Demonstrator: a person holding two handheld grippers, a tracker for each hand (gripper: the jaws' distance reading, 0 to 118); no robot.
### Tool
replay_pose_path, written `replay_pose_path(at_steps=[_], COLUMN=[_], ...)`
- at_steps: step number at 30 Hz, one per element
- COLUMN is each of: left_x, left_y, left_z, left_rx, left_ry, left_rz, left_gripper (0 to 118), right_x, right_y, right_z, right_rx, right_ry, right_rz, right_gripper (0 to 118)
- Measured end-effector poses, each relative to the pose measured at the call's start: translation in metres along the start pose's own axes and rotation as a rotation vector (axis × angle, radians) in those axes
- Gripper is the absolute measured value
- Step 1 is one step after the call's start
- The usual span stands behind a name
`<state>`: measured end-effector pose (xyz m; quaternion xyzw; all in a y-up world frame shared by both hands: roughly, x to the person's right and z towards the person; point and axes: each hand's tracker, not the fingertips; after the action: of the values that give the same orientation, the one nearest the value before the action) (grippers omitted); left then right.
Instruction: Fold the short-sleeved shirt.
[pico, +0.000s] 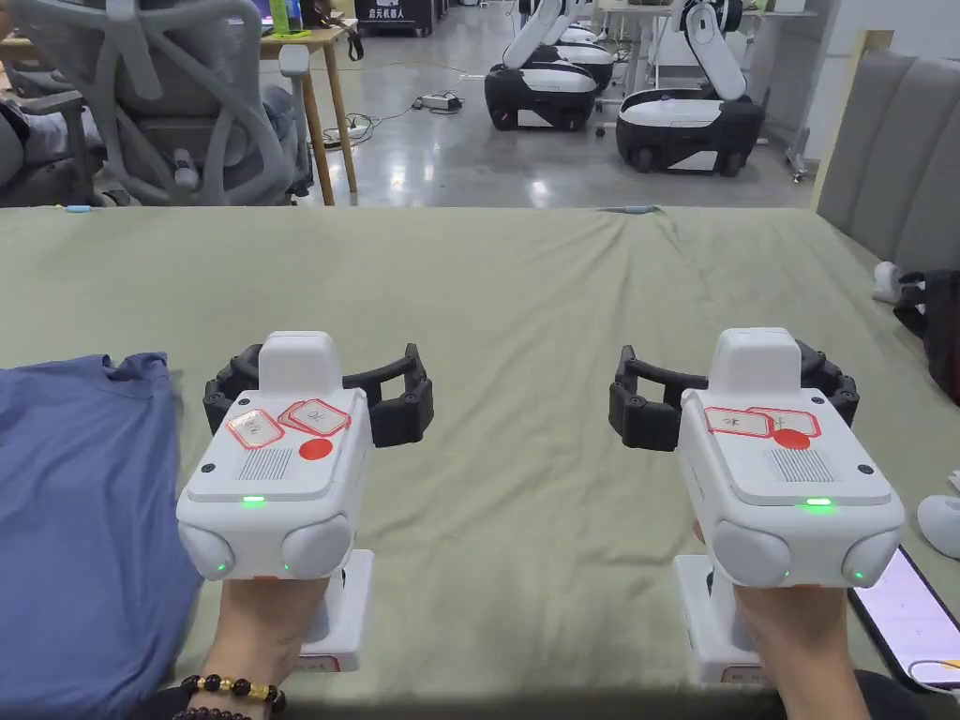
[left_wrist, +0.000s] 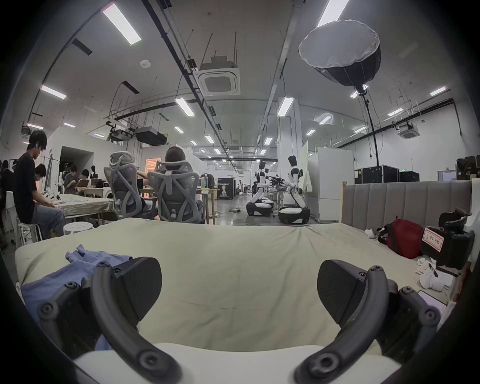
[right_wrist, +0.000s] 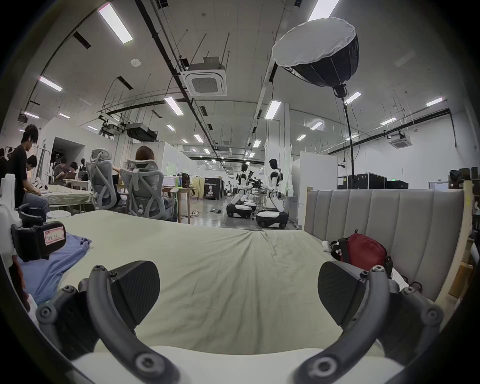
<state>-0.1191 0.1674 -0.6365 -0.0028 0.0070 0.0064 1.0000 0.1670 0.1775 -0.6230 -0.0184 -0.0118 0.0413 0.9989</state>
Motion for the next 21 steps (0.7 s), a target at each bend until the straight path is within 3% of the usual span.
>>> replay_pose_path(at_steps=[21], left_x=[0.0049], left_y=[0.0027], left_z=[0.0001], left_rx=[-0.004], left_ry=[-0.008], left_rz=[-0.024], left_gripper=[118], right_x=[0.0023], right_y=[0.0039], right_z=[0.0002], right_rx=[0.015], right_ry=[-0.015], right_rz=[0.027], right_gripper=[118])
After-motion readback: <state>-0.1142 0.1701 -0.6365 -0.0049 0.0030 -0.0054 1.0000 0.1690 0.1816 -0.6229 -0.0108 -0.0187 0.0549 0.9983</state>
